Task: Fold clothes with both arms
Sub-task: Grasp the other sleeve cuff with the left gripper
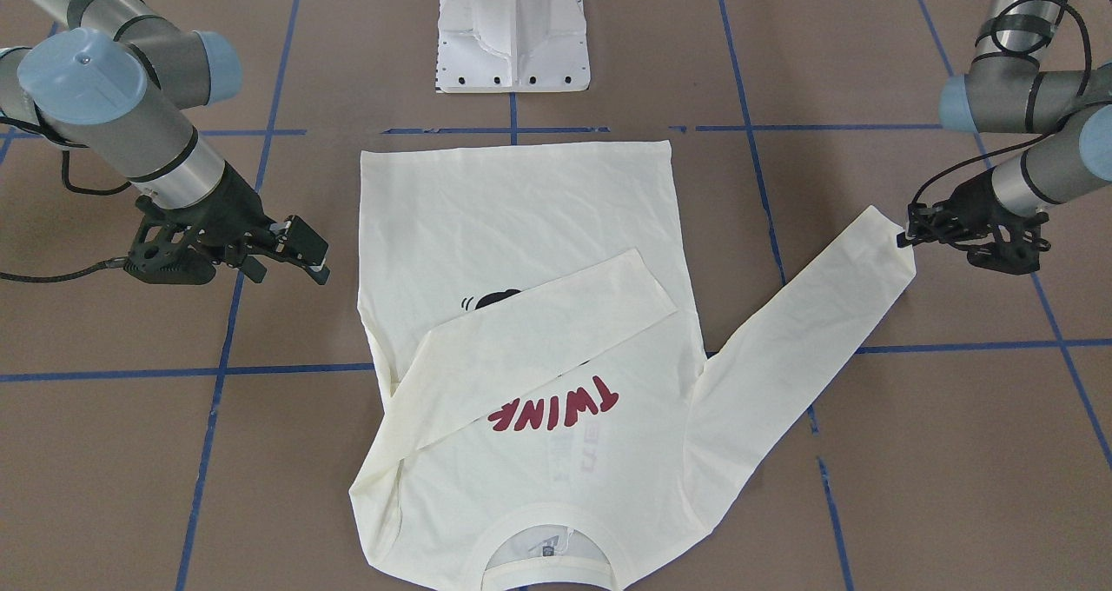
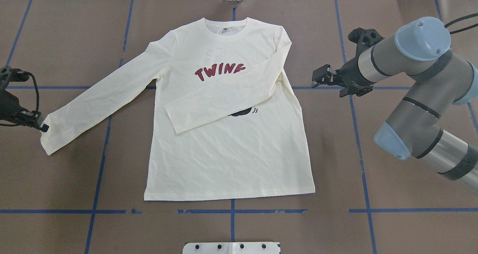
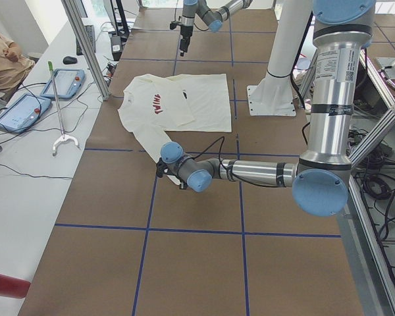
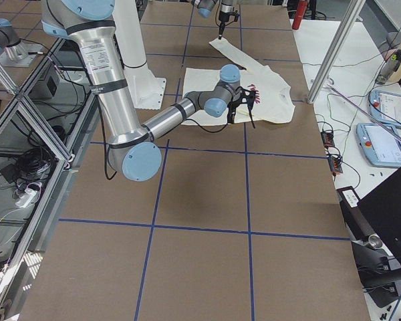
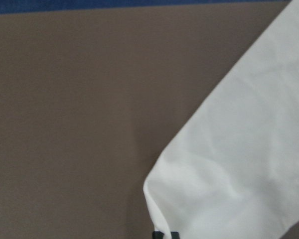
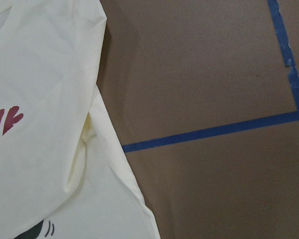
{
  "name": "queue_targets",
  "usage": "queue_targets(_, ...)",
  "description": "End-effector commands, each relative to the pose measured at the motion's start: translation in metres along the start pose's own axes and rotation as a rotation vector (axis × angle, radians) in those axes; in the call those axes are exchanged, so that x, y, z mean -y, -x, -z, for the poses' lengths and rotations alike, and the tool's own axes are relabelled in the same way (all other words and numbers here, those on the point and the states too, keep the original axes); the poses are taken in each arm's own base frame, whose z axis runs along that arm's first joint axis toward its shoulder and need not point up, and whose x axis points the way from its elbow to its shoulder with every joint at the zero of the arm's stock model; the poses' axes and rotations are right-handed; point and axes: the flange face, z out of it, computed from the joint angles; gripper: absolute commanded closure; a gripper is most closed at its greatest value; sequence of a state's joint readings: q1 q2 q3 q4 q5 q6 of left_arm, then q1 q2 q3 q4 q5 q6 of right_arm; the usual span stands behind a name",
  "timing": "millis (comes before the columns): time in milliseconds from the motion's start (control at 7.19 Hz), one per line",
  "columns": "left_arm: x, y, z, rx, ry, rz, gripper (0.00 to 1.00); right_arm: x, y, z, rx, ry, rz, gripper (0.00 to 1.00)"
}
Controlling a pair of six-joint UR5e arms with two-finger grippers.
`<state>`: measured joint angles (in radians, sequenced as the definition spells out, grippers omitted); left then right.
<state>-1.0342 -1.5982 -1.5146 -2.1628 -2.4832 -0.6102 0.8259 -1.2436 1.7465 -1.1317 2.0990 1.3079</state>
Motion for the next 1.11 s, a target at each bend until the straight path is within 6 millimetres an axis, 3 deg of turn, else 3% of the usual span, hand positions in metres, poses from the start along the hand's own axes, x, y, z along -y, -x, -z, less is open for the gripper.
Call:
queue_targets(0,-0.001,-0.048,0.030,-0.074,-0.023,-0.062,1.00,-0.003,-0.012,0.002,-0.007,0.001,-0.005,0.01)
queue_targets(139,0.006,-0.082,0.050,-0.101,-0.056,-0.043,1.00,-0.007,-0.026,0.006,-0.016,0.001,-0.010,0.00)
queue_targets(278,0.026,-0.127,0.074,-0.141,-0.101,-0.018,1.00,-0.006,-0.040,0.012,-0.024,-0.004,-0.017,0.00)
queue_targets(417,0.047,-0.174,0.095,-0.181,-0.137,0.015,1.00,-0.009,-0.067,0.023,-0.043,-0.008,0.012,0.00)
queue_targets(696,0.092,-0.294,0.133,-0.280,-0.201,0.161,1.00,-0.004,-0.125,0.042,-0.094,-0.022,0.082,0.00)
queue_targets(835,0.090,-0.362,0.111,-0.304,-0.224,0.206,1.00,-0.001,-0.135,0.046,-0.104,-0.027,0.083,0.00)
queue_targets(974,0.079,-0.433,0.072,-0.324,-0.238,0.226,1.00,0.001,-0.138,0.049,-0.104,-0.035,0.079,0.00)
